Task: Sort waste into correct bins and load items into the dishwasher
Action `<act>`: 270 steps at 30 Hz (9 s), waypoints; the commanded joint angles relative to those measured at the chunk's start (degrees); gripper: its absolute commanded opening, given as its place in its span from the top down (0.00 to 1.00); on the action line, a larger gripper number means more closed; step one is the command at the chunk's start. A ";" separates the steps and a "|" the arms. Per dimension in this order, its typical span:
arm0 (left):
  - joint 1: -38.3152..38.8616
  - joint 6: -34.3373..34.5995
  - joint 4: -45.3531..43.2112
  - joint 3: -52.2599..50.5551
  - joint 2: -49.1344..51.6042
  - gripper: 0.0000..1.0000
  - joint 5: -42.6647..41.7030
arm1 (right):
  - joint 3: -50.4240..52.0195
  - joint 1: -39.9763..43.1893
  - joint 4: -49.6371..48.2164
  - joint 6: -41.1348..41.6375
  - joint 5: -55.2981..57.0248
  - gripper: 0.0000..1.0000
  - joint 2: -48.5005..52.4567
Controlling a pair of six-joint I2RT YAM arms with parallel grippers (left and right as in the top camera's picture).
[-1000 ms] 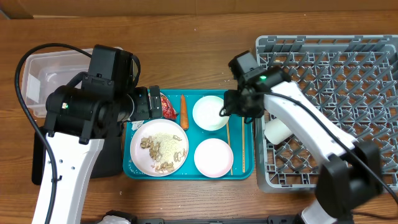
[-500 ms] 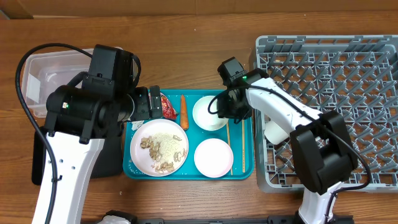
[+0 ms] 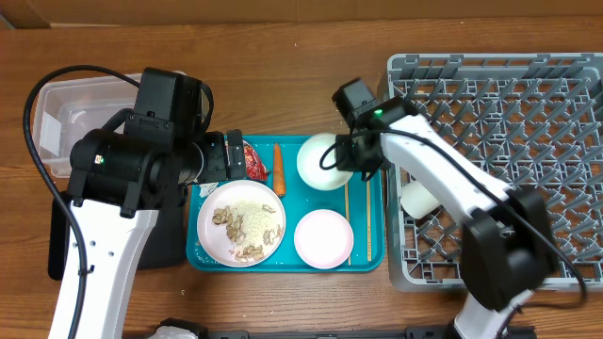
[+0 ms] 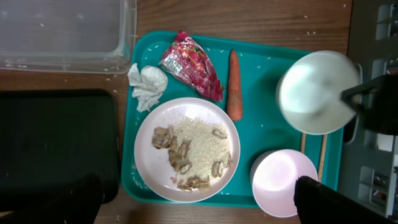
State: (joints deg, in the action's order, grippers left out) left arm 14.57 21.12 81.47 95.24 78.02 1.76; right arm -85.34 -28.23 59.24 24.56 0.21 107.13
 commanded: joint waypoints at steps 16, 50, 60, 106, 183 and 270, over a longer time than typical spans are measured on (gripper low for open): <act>-0.31 0.94 -0.04 0.15 0.28 0.00 0.15 | -2.64 6.14 15.74 16.22 69.31 0.96 -15.39; -0.31 0.94 -0.02 0.15 0.28 0.00 0.15 | 1.68 8.57 13.53 14.27 75.95 0.96 3.48; -0.31 0.94 -0.04 0.15 0.28 0.00 0.15 | 1.66 10.21 13.07 14.27 76.65 0.96 3.43; -0.31 0.94 -0.02 0.15 0.28 0.00 0.15 | -8.63 -8.44 22.01 7.80 34.32 0.26 -5.07; -0.31 0.94 -0.04 0.15 0.28 0.00 0.15 | 2.14 -10.80 4.85 -2.10 38.29 0.96 -16.85; -0.31 0.94 -0.02 0.15 0.28 0.00 0.15 | 9.44 -3.48 6.10 -2.03 -8.92 0.54 -13.35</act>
State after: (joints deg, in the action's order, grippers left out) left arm 14.57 21.12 81.45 95.24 78.02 1.76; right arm -80.12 -29.67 67.55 22.50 -3.20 92.44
